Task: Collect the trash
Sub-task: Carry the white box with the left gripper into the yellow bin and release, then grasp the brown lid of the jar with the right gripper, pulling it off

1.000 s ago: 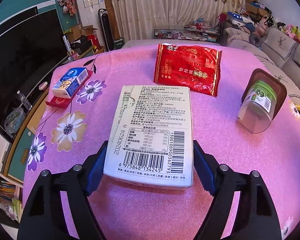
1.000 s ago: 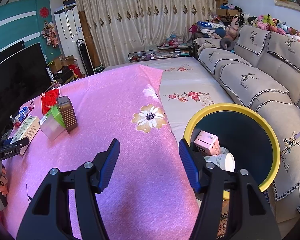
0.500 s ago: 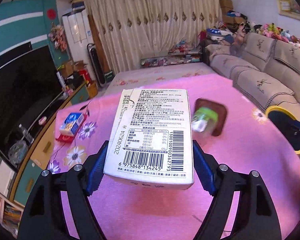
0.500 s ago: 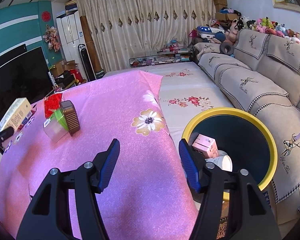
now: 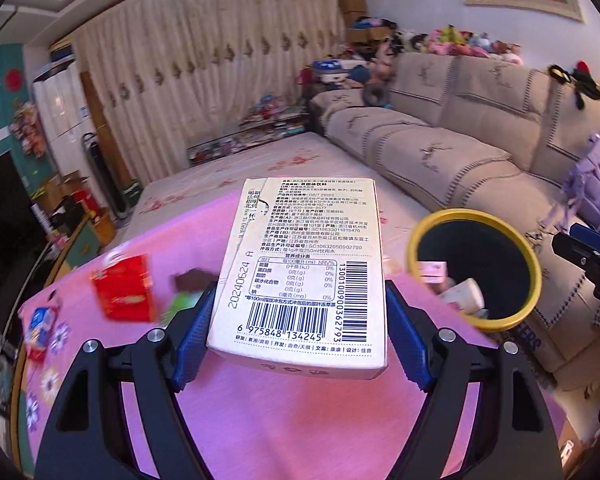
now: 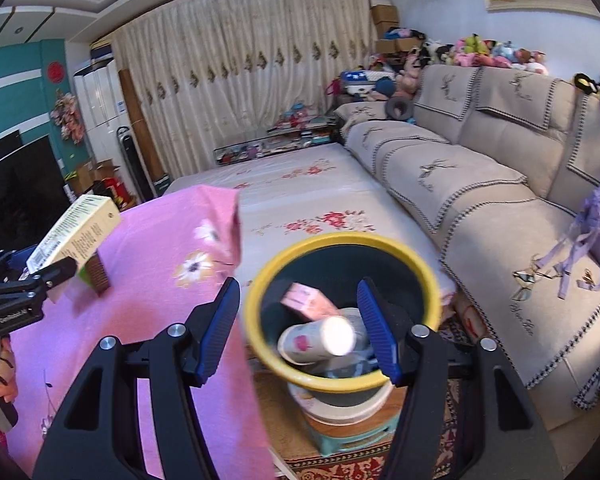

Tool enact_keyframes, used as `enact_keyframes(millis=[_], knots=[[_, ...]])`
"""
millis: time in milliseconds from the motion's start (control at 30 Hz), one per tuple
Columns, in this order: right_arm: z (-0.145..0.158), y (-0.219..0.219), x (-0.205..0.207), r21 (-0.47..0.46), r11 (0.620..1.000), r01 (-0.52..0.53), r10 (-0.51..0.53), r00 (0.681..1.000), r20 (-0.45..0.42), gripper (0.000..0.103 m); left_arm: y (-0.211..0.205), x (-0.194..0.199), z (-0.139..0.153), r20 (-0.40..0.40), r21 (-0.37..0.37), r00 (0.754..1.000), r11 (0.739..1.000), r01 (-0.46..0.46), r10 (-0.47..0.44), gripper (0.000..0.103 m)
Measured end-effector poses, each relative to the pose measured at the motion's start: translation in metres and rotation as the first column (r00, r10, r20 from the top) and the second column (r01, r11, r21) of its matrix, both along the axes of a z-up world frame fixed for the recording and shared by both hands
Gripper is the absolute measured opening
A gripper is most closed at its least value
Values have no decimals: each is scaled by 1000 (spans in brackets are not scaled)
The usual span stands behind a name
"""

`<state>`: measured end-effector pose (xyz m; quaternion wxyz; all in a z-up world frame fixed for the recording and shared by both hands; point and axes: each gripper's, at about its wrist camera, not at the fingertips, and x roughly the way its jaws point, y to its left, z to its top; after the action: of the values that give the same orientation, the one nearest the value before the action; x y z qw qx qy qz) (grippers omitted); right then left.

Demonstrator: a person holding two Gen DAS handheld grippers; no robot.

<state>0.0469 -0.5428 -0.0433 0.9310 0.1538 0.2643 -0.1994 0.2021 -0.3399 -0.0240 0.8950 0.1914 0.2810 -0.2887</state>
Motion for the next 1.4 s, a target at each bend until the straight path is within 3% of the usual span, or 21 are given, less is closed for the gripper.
enact_keyframes(millis=[200,467,567,633,733,867,1000,1100,1267,1400], knots=[[-6,-40,-33,10,996,94,-94,996,-8,58,-89,-5,-24,-64,26,990,992,126,-124,77],[-8,-73,-60,17,984,177,-177,984,-5,58,-194,-10,-59,-149,62,958,965,256,-245,78],[-6,-78,-66,23,981,192,-192,981,3,59,-214,-12,-67,-153,84,956,961,263,-249,80],[-6,-79,-67,21,981,195,-195,981,6,60,-212,-12,-67,-151,73,959,965,251,-238,89],[-5,-74,-62,20,983,181,-181,983,8,60,-182,-12,-54,-128,40,969,975,218,-211,91],[-4,-58,-43,22,992,124,-124,992,5,60,-104,-6,-33,-114,-25,984,991,131,-133,94],[1,-23,-7,36,999,-11,11,1000,10,60,-6,4,-22,-105,-71,995,997,-9,2,95],[7,10,24,54,989,-141,139,990,23,60,70,12,-17,-87,-95,987,985,-144,136,95],[21,80,88,54,931,-362,361,932,25,60,184,20,-16,-54,-113,942,936,-334,330,95],[24,131,155,105,840,-533,535,845,10,59,242,26,-19,-67,-139,909,899,-416,410,95]])
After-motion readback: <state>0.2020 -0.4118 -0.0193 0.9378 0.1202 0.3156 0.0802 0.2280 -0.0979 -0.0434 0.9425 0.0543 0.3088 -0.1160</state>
